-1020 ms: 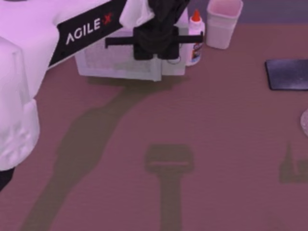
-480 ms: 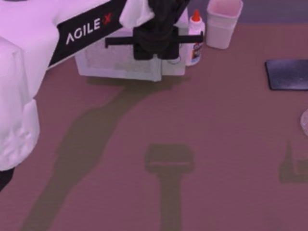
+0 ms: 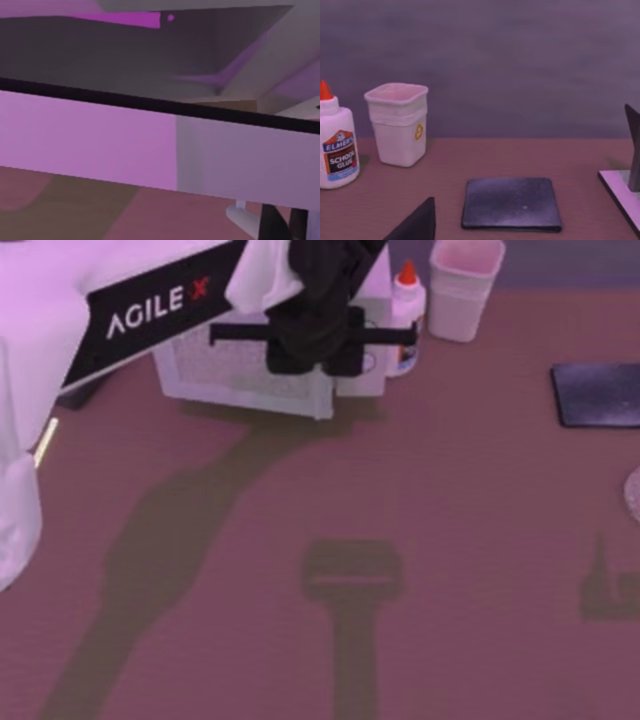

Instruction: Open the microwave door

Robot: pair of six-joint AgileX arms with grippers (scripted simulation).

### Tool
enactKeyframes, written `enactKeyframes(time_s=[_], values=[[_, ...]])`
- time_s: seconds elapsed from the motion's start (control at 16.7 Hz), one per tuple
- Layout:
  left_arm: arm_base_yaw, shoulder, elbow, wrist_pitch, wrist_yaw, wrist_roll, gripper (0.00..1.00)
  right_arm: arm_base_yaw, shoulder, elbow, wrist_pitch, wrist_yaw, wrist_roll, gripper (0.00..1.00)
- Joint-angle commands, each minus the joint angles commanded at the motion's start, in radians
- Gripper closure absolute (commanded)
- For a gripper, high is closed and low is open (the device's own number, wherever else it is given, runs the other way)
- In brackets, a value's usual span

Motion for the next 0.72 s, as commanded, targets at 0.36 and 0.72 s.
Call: enactKeyframes(time_s=[0.36, 0.72], values=[[0.001, -0.015, -0.022, 0.012, 0.007, 0.013, 1.00, 0.000, 0.000, 0.000, 0.000, 0.000, 0.000, 0.00], [0.001, -0.015, -0.022, 0.012, 0.007, 0.013, 1.00, 0.000, 0.000, 0.000, 0.000, 0.000, 0.000, 0.00]])
